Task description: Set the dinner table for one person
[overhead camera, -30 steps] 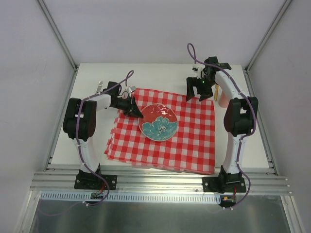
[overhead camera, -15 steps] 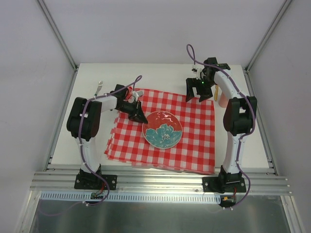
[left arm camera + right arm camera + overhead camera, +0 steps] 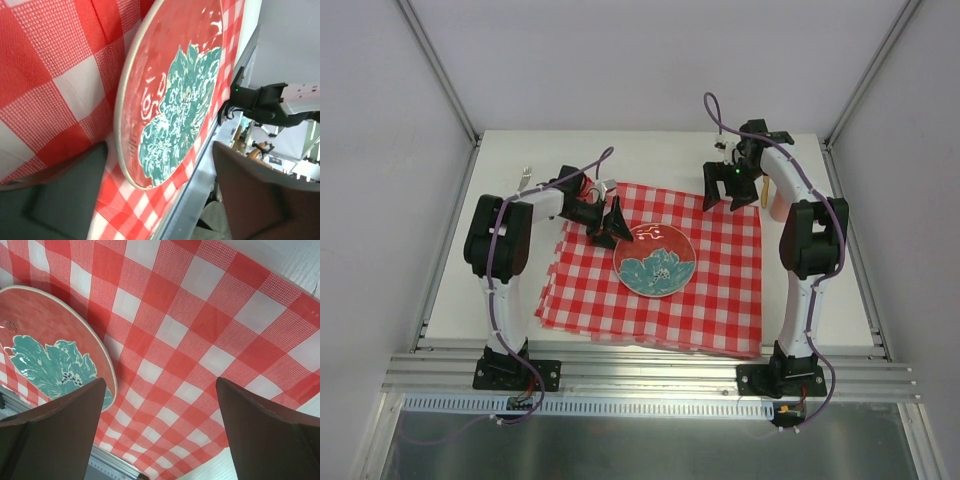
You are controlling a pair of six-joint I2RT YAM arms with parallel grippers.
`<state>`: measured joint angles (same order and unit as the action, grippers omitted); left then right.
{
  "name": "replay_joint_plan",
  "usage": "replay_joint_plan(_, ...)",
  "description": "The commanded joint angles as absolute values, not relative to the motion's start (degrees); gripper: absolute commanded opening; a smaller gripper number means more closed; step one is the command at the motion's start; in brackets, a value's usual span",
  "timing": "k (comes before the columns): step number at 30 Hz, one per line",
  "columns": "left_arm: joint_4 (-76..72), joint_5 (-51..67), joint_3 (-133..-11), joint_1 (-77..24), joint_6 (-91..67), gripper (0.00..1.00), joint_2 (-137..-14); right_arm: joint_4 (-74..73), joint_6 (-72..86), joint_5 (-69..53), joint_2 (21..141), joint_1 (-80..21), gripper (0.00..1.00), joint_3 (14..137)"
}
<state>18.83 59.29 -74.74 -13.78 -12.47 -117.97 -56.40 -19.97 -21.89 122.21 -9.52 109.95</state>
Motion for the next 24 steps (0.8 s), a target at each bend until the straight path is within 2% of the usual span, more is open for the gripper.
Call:
replay_joint_plan(1, 21.7, 59.8, -75.8, -12.9, -9.2, 0.9, -112.2, -57.8, -20.4, -22.9, 120.7, -8.7, 0.97, 109.3)
replay_joint_plan(2, 22.8, 57.9, -76.0, -12.7, -8.8, 0.99, -111.4, -57.9, -19.7, -23.3, 120.4, -8.6, 0.97, 108.3)
replay_joint_plan(6, 28.4, 50.5, -81.4, -11.0, -1.5, 0.99, -112.9, -58.3, -21.3, -26.5, 118.5, -9.1, 0.97, 105.1)
replay_joint_plan(9, 32.6, 45.7, -89.1, -10.3, 1.1, 0.99, -118.7, -48.9, -21.8, -24.3, 114.3, -10.3, 0.97, 95.4)
replay_joint_plan(12, 33.3, 40.7, -94.4, -10.2, 0.9, 0.99, -123.1, -44.8, -17.7, -24.3, 113.9, -10.2, 0.97, 92.3)
replay_joint_plan(18, 33.6, 38.7, -100.8, -9.8, -1.7, 0.99, -129.4, -43.4, -14.8, -27.6, 118.3, -10.5, 0.97, 92.0)
replay_joint_plan(24, 33.4, 38.6, -104.4, -9.3, -6.0, 0.99, -133.4, -44.6, -13.3, -27.8, 123.9, -10.4, 0.97, 99.0)
